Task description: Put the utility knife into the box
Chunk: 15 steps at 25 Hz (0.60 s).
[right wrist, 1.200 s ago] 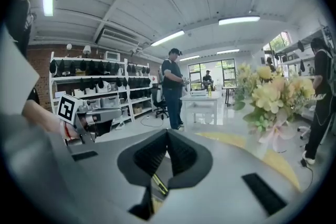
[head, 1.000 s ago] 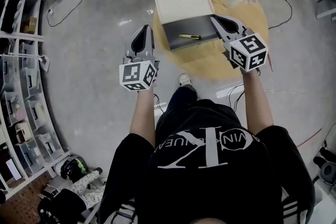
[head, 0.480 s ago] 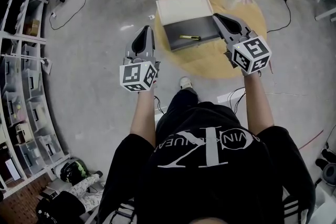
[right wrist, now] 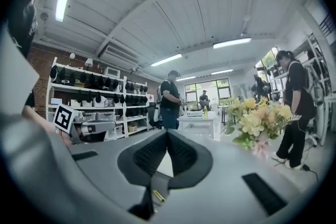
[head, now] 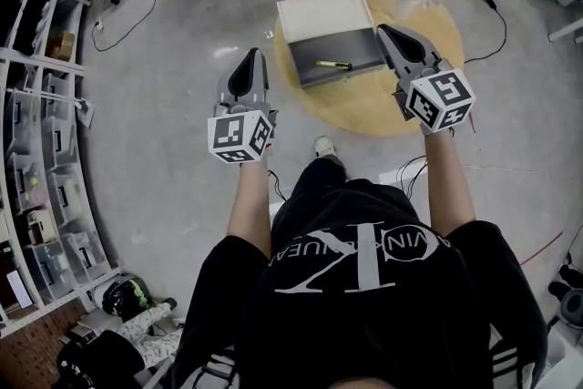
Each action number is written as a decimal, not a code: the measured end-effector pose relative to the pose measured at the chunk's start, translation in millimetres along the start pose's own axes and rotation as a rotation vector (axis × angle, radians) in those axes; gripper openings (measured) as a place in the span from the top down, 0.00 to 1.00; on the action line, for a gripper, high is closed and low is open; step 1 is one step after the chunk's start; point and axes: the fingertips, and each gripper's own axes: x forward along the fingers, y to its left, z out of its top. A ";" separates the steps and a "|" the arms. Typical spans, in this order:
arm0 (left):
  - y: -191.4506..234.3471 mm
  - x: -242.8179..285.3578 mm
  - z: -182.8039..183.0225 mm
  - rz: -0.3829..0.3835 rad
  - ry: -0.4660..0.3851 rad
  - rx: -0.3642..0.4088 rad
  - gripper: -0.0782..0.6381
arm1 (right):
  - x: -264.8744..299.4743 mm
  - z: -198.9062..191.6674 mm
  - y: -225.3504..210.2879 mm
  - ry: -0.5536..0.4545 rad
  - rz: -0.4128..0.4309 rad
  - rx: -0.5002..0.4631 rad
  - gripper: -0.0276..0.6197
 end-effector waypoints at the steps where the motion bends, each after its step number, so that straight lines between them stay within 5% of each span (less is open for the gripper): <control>1: 0.2 -2.1 0.2 0.004 -0.002 0.001 0.88 | -1.4 -0.3 0.2 -0.002 -0.002 0.002 0.94; 15: 1.0 -23.6 -0.4 0.041 -0.015 0.001 0.88 | -16.7 -0.4 4.3 -0.028 -0.029 0.003 0.94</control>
